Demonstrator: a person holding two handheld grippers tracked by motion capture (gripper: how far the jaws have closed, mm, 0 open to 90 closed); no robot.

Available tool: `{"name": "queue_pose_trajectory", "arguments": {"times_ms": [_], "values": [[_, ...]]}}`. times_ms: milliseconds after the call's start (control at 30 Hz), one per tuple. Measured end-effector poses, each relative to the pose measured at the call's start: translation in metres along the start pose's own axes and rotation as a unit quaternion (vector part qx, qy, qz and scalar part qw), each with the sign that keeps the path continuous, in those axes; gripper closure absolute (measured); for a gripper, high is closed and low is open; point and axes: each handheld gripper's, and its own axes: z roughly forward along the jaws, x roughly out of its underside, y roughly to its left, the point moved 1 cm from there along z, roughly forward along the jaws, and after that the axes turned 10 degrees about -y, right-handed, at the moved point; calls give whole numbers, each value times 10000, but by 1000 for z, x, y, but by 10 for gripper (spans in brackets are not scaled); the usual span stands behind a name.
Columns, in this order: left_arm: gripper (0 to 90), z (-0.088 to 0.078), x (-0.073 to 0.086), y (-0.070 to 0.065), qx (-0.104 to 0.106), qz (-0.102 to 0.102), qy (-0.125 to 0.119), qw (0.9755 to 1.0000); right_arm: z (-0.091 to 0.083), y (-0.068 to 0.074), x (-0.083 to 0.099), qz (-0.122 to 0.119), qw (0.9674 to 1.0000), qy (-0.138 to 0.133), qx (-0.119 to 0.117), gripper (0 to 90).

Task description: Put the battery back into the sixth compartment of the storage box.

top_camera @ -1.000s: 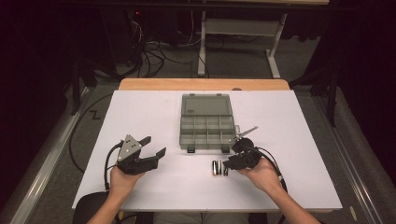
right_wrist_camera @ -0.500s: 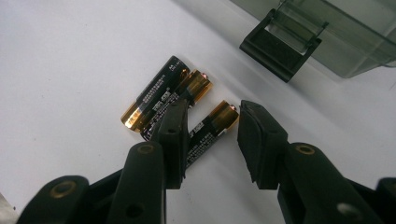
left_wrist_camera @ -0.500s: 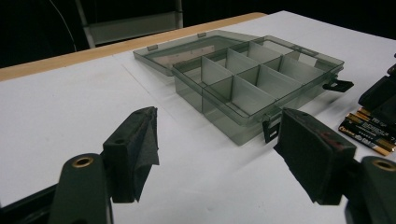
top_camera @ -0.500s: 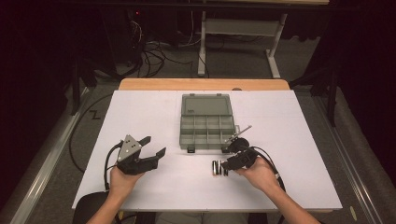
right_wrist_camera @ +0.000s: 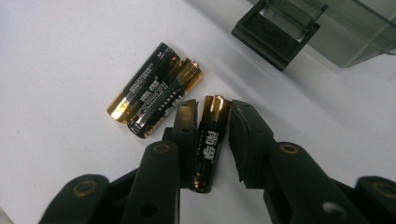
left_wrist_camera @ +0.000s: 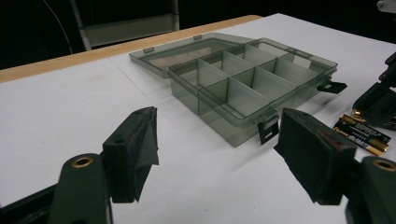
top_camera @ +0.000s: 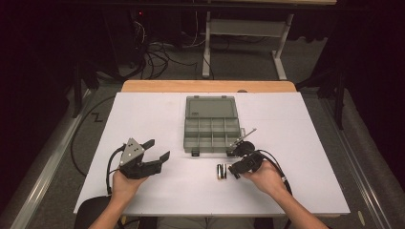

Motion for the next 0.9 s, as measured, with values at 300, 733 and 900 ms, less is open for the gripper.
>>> {"name": "queue_pose_trajectory", "arguments": {"times_ms": [300,733,900], "values": [[290,0,0,0,-34,11,20,10000,1,1,1,-249,9997,56,44,786],[290,2,1,-1,-40,54,48,10000,-5,2,3,-706,9973,-172,106,790],[291,1,1,0,-63,17,31,10000,-11,-1,-1,-676,9971,-334,54,790]]}}
